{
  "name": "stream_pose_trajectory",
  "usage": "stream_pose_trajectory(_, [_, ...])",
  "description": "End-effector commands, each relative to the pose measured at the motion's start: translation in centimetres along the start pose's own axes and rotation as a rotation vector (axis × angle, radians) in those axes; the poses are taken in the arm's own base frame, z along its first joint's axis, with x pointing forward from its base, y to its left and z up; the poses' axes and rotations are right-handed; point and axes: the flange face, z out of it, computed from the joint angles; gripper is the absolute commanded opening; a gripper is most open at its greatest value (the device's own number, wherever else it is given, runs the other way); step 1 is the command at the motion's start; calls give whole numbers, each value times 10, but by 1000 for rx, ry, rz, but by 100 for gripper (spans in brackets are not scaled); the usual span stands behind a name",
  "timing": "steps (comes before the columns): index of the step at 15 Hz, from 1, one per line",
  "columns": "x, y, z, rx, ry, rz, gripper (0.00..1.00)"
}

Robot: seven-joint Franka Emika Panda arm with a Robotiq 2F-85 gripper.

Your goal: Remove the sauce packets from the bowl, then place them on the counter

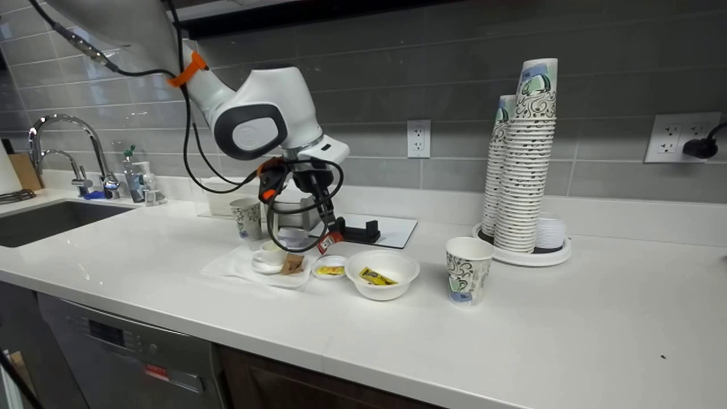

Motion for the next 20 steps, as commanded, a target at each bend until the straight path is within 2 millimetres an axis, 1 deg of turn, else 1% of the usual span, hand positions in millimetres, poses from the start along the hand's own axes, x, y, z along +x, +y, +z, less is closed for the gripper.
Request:
stream_pose_trajectory(1, [12, -1, 19, -38, -24, 45, 0])
stream_pose_trajectory(6, [15, 1, 35, -76, -66, 60, 0])
stream_pose_trajectory(7, [15, 0, 35, -82, -83, 57, 5])
stream_pose_trajectory(8, [15, -1, 36, -87, -90, 56, 27])
stream_pose_trajectory(9, [16, -2, 36, -94, -94, 56, 30])
stream_pose_trajectory(10, [16, -3, 33, -100, -97, 56, 31])
stream_pose_trajectory(11, [18, -4, 30, -106, -93, 57, 36])
stream_pose_trajectory(13, [22, -5, 21, -127, -82, 59, 50])
stream_pose_trajectory(14, [25, -3, 17, -142, -70, 64, 58])
stream_pose_trajectory(16, [32, 1, 7, -156, -44, 73, 70])
stream_pose_trajectory(18, [40, 10, 0, -169, -37, 71, 84])
stream_pose_trajectory(19, [45, 17, -3, -188, -30, 87, 92])
stream_pose_trajectory(20, [50, 24, -6, -191, -45, 114, 98])
